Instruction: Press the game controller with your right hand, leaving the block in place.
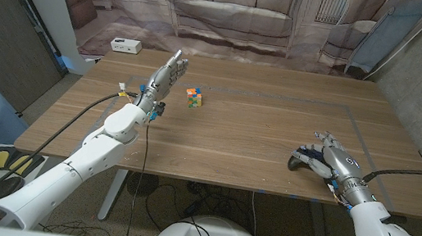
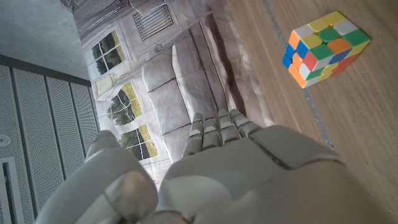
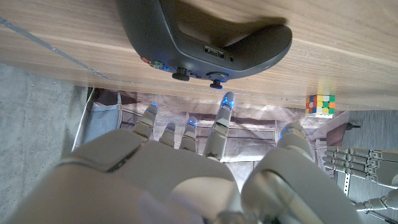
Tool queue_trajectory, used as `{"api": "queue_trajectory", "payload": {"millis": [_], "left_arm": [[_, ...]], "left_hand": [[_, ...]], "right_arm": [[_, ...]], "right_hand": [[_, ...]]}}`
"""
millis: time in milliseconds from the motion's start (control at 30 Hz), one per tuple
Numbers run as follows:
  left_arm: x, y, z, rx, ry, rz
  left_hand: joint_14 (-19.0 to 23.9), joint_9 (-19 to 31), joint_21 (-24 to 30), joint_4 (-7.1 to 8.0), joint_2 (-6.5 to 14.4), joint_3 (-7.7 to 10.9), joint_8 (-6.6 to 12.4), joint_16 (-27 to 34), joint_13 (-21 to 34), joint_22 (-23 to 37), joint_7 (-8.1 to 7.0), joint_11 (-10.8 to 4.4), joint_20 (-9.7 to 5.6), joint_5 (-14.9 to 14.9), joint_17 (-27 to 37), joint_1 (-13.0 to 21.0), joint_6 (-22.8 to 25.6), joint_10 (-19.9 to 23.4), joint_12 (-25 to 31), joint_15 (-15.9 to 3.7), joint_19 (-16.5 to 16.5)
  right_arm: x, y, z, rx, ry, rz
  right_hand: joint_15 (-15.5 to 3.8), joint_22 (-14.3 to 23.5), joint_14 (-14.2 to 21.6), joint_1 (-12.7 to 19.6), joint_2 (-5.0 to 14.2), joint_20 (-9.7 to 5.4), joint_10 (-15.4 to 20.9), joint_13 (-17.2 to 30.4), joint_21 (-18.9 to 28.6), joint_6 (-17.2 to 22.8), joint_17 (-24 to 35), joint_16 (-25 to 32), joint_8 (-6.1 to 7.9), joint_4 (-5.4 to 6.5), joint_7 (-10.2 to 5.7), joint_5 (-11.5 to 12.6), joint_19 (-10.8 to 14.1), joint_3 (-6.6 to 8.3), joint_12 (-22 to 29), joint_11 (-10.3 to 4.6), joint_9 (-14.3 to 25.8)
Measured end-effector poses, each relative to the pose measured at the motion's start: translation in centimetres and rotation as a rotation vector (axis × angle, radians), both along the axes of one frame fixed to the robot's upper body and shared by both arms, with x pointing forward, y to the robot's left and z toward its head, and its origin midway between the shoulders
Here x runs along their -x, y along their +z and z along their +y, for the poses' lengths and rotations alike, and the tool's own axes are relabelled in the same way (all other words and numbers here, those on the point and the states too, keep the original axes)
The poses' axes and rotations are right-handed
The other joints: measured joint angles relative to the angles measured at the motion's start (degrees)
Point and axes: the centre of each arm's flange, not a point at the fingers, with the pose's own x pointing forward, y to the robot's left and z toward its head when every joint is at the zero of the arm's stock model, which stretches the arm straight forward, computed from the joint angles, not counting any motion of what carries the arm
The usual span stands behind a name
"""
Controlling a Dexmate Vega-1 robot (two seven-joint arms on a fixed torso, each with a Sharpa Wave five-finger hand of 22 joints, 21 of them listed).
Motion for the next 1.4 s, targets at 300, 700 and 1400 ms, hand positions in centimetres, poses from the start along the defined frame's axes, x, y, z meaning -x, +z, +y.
{"api": "queue_trajectory", "payload": {"millis": [300, 700, 1400], "left_arm": [[0.11, -0.07, 0.09, 0.002, 0.000, -0.003], [0.16, -0.08, 0.14, 0.002, 0.001, -0.005], [0.31, -0.11, 0.25, -0.001, 0.002, -0.005]], "left_hand": [[0.0, 0.0, 0.0, 0.00, 0.0, 0.00, 0.00, 0.0, 0.0, 0.0, 0.00, 0.00, 0.00, 0.0, 0.0, 0.0, 0.0, 0.0, 0.0, 0.00, 0.0], [0.0, 0.0, 0.0, 0.01, 0.0, 0.00, 0.00, 0.0, 0.0, 0.0, 0.00, 0.00, 0.00, 0.0, 0.0, 0.0, 0.0, 0.0, 0.0, 0.00, 0.0], [0.0, 0.0, 0.0, -0.18, 0.6, 0.19, 0.00, 0.0, 0.0, 0.0, -0.12, 0.00, 0.00, 0.0, 0.0, 0.0, 0.1, 0.0, 0.0, 0.00, 0.0]], "right_arm": [[0.14, 0.09, 0.10, 0.000, 0.000, -0.011], [0.41, 0.09, 0.18, -0.010, 0.006, -0.041], [0.70, 0.58, 0.37, -0.008, -0.006, -0.051]], "right_hand": [[0.00, 0.0, 0.0, 0.3, -0.31, 0.00, 0.0, 0.1, 0.0, -5.0, 0.0, 0.0, -1.09, 0.00, -0.09, 0.0, 0.0, 0.00, 0.0, 0.00, 0.0], [-0.43, 0.0, 1.0, 0.8, -0.83, -0.30, 0.0, 0.1, -0.3, -17.5, 0.0, -0.3, -1.35, -0.24, -2.57, 0.0, 1.1, 0.24, 0.0, 0.62, 0.0], [-0.93, 0.0, 1.5, 0.1, -1.58, -2.57, 0.3, 0.1, -0.5, -28.6, 0.0, -0.3, -1.35, 0.17, 2.43, 0.0, 1.7, -0.17, -0.3, 0.95, 0.0]]}}
